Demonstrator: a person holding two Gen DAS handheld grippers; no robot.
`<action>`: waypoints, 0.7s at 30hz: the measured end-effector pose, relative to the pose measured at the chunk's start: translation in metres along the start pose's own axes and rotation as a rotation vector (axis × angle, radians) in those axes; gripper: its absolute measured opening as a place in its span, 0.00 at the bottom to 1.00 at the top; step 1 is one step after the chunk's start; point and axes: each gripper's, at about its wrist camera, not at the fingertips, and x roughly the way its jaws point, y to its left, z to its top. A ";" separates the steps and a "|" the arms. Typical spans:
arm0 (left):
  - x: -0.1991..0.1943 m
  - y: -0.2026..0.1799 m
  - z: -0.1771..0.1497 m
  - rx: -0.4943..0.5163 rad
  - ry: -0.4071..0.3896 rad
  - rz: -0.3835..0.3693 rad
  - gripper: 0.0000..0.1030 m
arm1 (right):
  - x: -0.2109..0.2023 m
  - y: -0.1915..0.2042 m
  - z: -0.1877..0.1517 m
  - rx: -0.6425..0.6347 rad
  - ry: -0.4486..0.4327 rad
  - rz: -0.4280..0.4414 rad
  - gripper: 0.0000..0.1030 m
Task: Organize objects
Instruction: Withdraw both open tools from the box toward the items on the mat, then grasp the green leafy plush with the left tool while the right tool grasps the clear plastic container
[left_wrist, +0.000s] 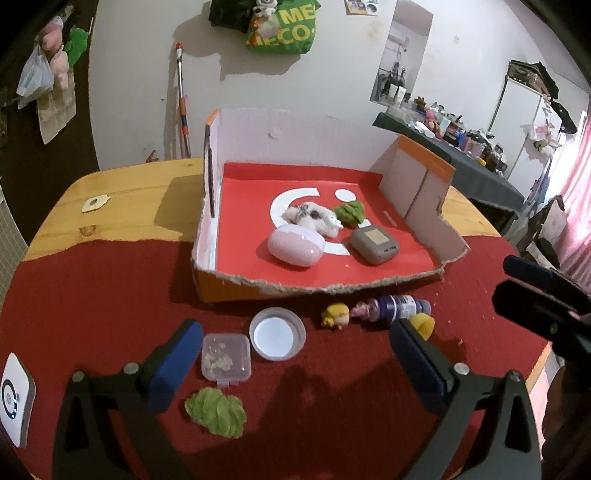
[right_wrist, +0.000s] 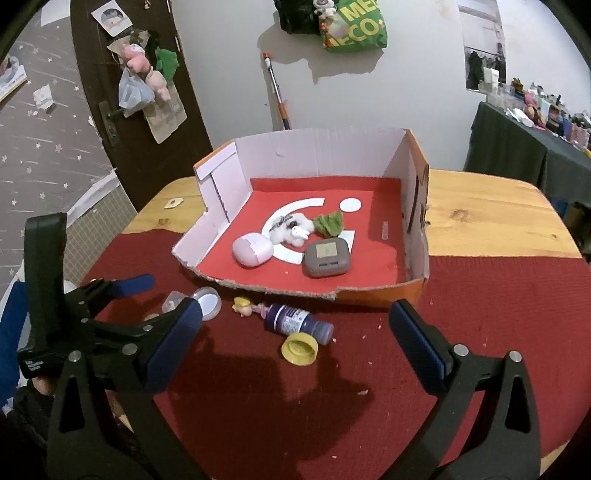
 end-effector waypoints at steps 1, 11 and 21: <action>-0.001 0.000 -0.002 0.000 0.001 -0.001 1.00 | 0.000 0.001 -0.002 0.000 0.001 0.000 1.00; -0.004 -0.007 -0.018 0.043 0.017 -0.002 0.74 | 0.004 0.007 -0.022 -0.010 0.008 -0.018 0.71; -0.001 0.008 -0.028 -0.003 0.057 -0.014 0.38 | 0.027 0.012 -0.039 -0.006 0.088 -0.001 0.39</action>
